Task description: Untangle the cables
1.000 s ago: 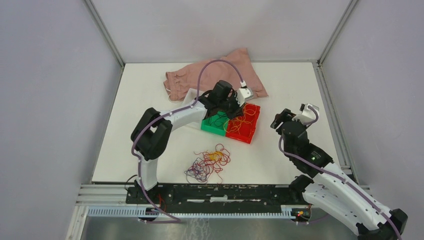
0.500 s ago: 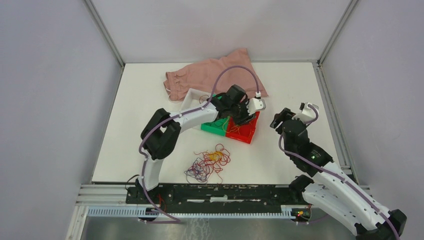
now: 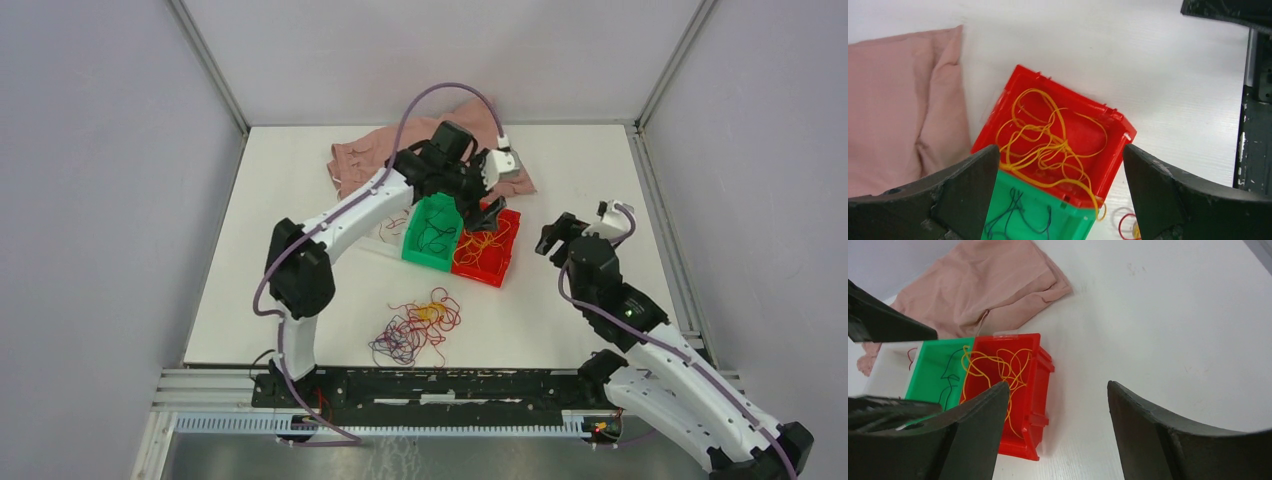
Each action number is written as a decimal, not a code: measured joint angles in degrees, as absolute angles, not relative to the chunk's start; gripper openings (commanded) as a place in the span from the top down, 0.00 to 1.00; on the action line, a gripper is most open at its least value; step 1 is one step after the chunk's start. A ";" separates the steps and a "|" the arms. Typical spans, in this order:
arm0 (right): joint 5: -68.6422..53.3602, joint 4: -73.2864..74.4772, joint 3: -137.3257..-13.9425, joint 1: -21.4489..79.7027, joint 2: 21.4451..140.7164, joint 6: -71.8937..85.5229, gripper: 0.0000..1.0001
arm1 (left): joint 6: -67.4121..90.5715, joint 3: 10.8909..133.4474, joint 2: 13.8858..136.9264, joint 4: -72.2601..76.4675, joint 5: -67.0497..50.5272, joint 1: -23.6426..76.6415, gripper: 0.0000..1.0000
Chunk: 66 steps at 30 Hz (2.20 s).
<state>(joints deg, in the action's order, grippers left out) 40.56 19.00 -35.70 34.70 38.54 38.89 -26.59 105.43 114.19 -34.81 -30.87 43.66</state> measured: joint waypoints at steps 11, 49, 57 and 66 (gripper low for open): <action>18.63 11.68 -46.52 34.61 67.68 32.64 0.15 | -20.51 105.01 99.02 -37.17 -34.68 25.28 0.01; 7.49 12.49 -58.35 32.27 88.99 38.37 1.00 | -20.38 92.77 85.65 -40.34 -25.58 21.82 0.01; 14.22 15.46 -61.56 31.64 91.00 31.66 1.00 | -20.38 92.84 85.65 -40.64 -25.78 21.54 0.01; 17.47 17.56 -66.02 33.19 102.08 28.71 1.00 | -20.36 92.84 85.65 -40.34 -26.09 21.26 0.01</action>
